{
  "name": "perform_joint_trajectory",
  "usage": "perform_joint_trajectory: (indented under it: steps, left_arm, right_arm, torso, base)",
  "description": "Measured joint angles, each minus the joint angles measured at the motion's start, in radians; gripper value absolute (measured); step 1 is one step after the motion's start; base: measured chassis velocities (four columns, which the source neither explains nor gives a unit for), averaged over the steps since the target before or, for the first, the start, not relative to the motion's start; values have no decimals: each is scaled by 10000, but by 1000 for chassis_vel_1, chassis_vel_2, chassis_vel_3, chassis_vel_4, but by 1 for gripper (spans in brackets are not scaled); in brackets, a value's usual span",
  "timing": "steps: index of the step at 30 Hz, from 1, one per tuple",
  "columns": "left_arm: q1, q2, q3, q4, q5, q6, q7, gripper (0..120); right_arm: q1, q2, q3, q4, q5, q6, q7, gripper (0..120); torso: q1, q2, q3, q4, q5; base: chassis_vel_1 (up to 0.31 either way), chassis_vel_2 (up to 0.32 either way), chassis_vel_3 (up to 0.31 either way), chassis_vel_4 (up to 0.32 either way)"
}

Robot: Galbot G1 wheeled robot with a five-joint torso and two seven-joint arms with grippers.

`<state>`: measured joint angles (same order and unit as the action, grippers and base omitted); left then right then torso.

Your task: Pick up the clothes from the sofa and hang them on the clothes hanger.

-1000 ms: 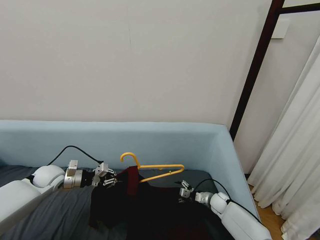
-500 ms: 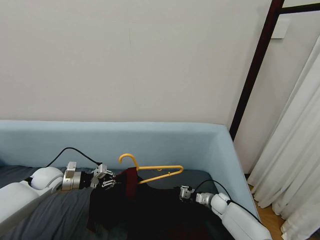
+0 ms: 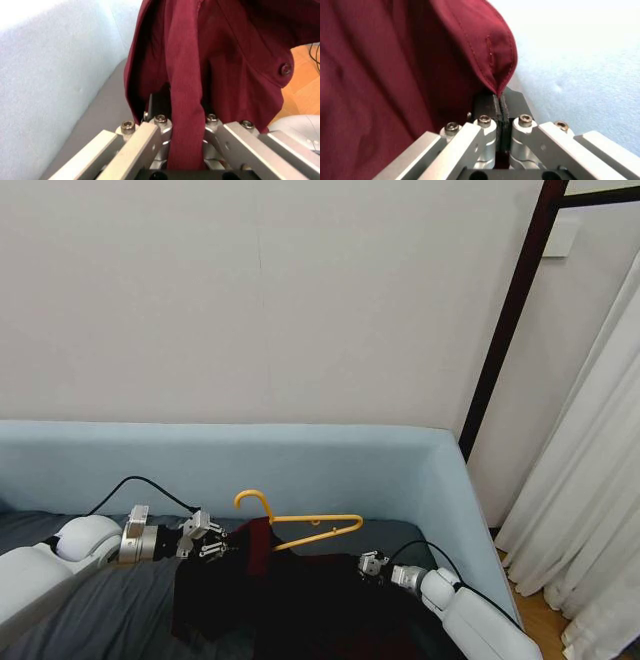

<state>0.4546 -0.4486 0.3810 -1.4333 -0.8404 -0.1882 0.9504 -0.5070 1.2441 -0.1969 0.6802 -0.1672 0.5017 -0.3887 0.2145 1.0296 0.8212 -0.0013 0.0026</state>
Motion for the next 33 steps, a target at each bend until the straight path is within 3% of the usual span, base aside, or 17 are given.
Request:
perform_joint_trajectory:
  steps: [8,13,23,33]
  left_arm:
    - [116,62,-306,71,-8,-71,152,2]
    - [720,145,-1111,-204,32,-83,270,2]
    - [832,329,-1281,-186,338,-145,456,2]
    - [840,396,-1339,-85,970,-146,162,2]
  right_arm:
    - [-426,-465,453,1134,1108,-533,136,0]
    - [-831,-849,1103,2052,1833,-856,374,0]
    - [-971,-1306,1346,3254,2287,-1285,571,0]
    - [-1462,-2463,1340,6528,3298,-2369,980,0]
  torso:
    - [0,0,-1,-2,0]
    - [-1,0,-1,-2,2]
    - [0,0,-1,1,1]
    - [0,1,-1,-2,0]
  base:
    - [0,0,0,0]
    - [0,0,0,0]
    - [0,0,0,0]
    - [0,0,0,0]
